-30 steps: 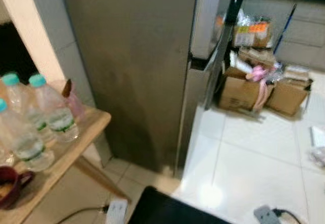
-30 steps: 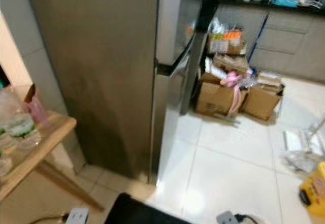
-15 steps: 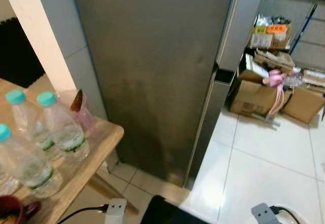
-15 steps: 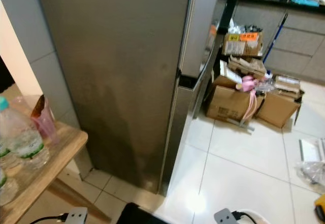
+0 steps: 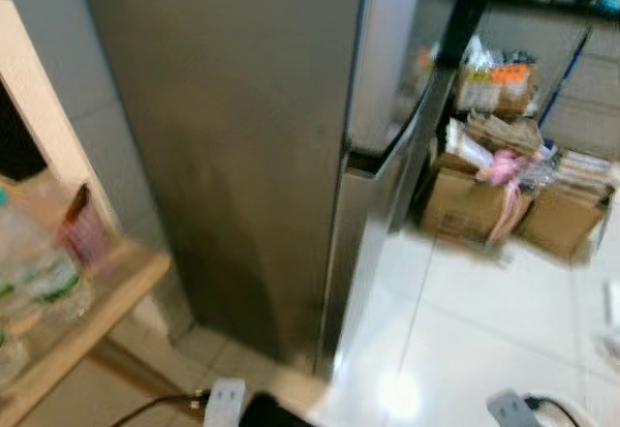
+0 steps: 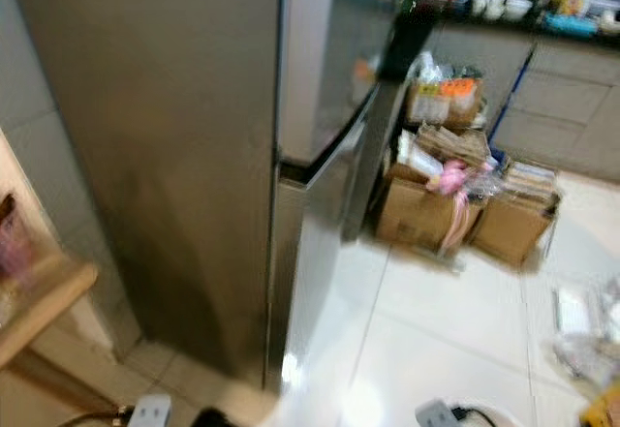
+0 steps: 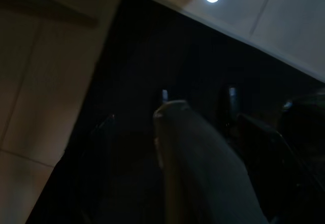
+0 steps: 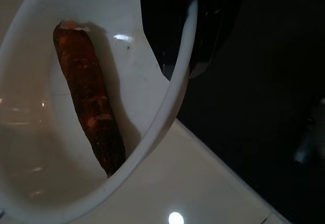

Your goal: Restocking fridge

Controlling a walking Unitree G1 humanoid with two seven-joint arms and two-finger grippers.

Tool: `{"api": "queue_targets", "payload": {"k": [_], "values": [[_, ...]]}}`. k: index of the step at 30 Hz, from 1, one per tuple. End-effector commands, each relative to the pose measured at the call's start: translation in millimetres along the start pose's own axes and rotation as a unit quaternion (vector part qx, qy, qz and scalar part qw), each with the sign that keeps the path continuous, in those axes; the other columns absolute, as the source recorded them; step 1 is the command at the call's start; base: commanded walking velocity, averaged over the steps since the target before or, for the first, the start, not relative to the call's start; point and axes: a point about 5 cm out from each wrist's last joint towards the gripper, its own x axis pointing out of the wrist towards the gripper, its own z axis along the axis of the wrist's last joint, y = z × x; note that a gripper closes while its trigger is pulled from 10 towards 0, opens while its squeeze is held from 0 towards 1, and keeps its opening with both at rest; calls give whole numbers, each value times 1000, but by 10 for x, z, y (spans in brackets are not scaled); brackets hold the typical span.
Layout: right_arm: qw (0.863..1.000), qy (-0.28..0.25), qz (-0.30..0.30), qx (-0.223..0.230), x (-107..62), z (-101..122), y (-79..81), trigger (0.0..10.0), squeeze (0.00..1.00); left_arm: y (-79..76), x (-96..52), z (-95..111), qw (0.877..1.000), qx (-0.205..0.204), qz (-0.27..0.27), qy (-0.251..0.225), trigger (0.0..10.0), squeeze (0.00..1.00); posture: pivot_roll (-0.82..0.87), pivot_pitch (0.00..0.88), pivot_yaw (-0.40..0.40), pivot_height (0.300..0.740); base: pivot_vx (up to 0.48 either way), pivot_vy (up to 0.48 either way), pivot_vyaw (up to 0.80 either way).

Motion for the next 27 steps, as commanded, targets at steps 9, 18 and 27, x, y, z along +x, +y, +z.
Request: {"api": "queue_targets", "payload": {"k": [9,18,27], "values": [[1000,-6,7,12,-13,-15,-85,10000,0,-63,14,47,1000,8,-10,-7,10000,0,-48,0,-53,740,0,-461,336],[1000,-2,9,13,-18,-55,-88,10000,0,-75,17,64,1000,5,-10,-10,10000,0,-52,0,-54,740,0,-437,688],[1000,2,11,14,-21,-81,-92,10000,0,-73,18,79,1000,0,-7,-13,10000,0,-53,0,-54,740,0,0,688]]}}
